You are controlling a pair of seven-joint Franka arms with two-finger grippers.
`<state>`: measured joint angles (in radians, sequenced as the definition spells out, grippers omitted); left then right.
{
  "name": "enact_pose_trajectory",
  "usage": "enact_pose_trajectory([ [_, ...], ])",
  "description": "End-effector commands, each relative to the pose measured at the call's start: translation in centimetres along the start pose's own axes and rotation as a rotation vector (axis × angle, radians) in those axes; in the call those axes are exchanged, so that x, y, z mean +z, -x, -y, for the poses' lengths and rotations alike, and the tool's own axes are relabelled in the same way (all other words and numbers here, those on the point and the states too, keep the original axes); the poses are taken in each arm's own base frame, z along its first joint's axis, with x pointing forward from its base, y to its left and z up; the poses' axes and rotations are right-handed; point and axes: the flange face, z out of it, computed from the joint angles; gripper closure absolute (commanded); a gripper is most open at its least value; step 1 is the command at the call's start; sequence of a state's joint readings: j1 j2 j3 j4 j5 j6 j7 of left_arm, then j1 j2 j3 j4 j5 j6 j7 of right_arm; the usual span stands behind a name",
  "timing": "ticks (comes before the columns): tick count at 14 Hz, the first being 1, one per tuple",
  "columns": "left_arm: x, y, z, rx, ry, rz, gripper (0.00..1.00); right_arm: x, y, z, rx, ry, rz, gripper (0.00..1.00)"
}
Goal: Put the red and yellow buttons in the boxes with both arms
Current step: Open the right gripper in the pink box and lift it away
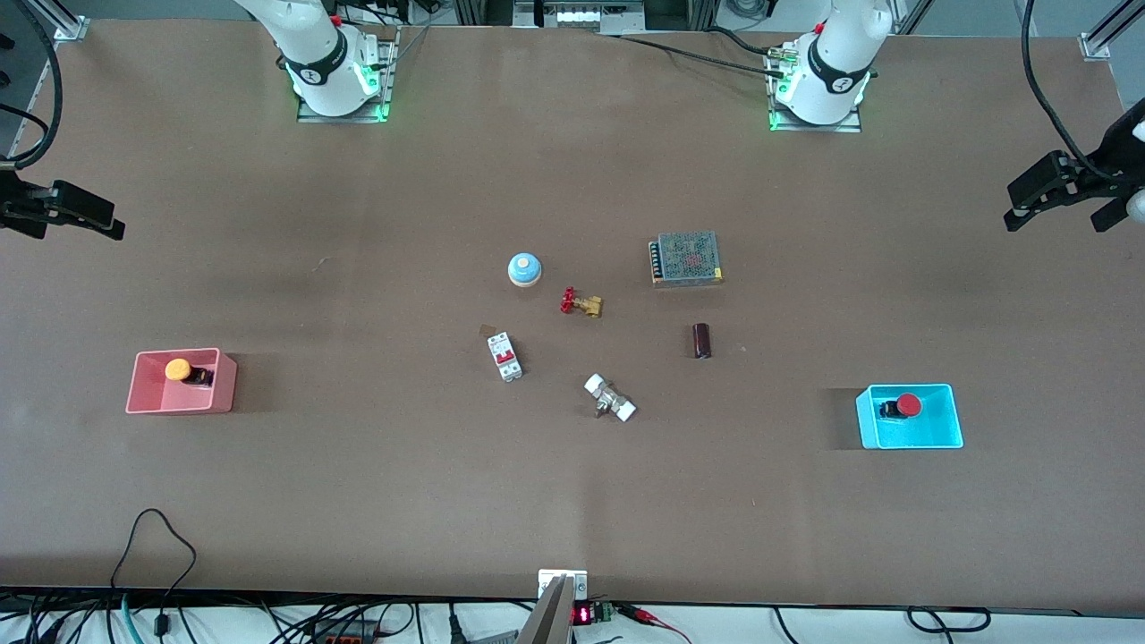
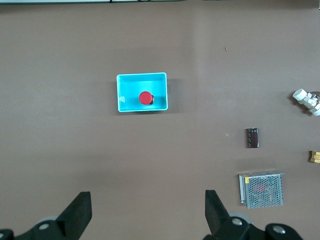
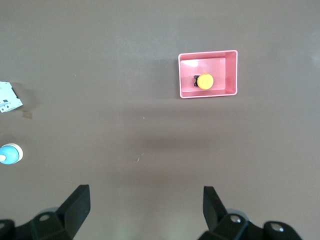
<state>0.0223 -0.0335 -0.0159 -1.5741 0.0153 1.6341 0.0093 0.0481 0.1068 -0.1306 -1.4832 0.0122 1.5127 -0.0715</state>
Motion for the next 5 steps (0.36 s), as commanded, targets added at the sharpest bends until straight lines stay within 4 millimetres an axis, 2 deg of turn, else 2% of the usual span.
enact_pose_trajectory([
  [1,-0.48,0.51,0.26,0.019,0.013,-0.006,0.0,-0.16,0.99,0.03,0.018,0.013,0.007,0.0],
  [5,-0.5,0.48,0.25,0.019,0.014,-0.01,0.0,-0.54,1.29,-0.14,0.021,0.012,0.004,0.0],
])
